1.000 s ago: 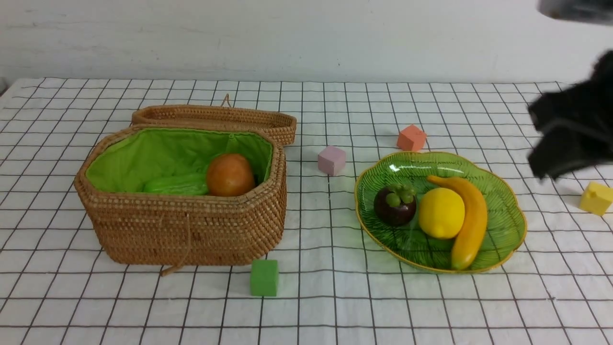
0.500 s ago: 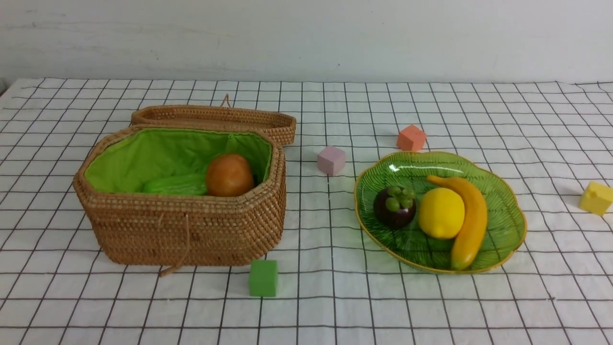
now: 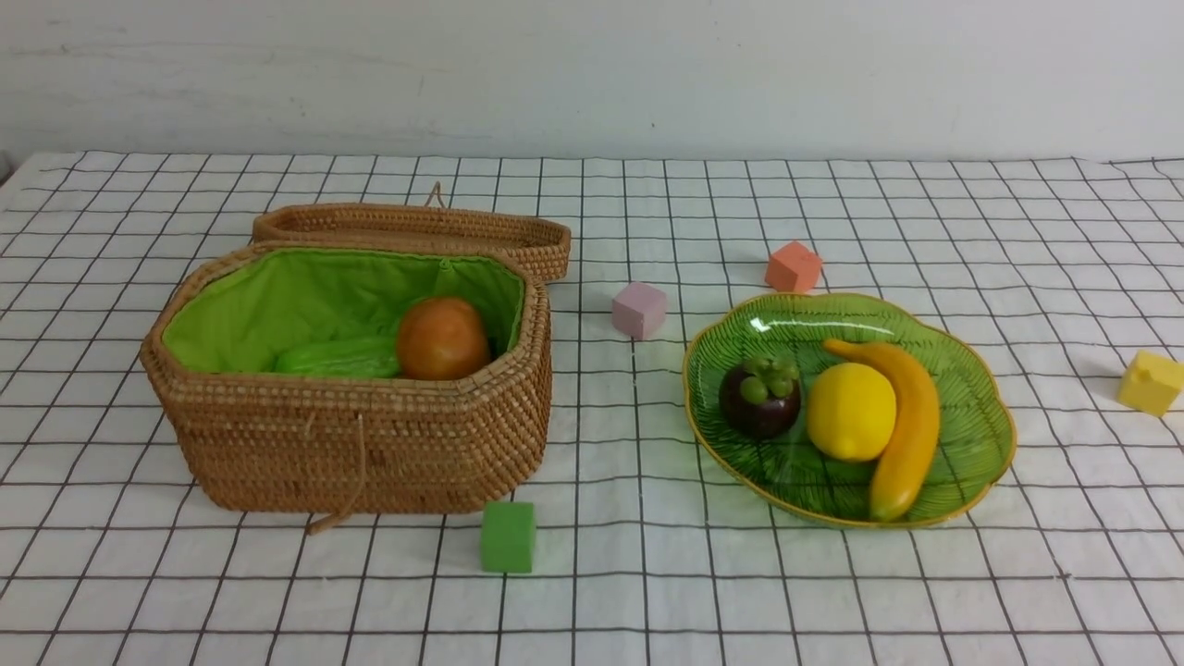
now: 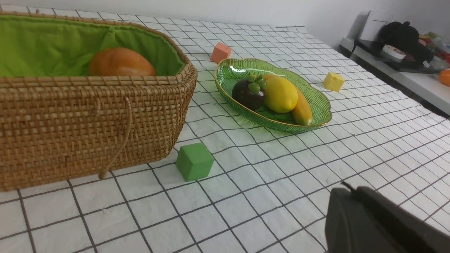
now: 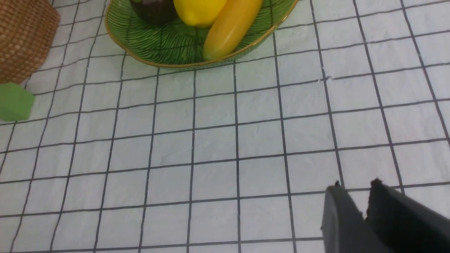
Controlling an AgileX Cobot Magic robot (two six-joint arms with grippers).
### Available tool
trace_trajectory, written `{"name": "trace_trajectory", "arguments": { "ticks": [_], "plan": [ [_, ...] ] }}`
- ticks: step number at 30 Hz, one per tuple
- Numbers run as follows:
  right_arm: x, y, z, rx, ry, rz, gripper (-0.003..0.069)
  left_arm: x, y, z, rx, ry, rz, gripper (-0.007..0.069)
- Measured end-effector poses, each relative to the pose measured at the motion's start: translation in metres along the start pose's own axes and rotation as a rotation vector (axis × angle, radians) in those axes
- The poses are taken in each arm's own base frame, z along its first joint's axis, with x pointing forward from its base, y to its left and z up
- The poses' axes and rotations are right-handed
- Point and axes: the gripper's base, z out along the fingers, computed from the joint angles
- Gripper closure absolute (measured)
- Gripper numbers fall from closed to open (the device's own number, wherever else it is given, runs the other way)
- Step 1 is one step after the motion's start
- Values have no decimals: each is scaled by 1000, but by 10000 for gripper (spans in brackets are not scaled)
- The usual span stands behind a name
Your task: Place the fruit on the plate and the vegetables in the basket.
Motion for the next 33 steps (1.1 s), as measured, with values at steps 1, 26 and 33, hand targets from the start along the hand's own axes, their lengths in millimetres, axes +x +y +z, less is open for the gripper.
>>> {"name": "trace_trajectory", "arguments": {
  "ticks": [1, 26, 33],
  "plan": [
    [0, 0, 0, 0, 0, 1, 515, 0, 0, 0, 0, 0, 0, 638],
    [72, -34, 57, 125, -386, -91, 667, 0, 0, 0, -3, 2, 3, 629],
    [72, -34, 57, 124, -386, -93, 666, 0, 0, 0, -3, 2, 3, 624]
  ]
}}
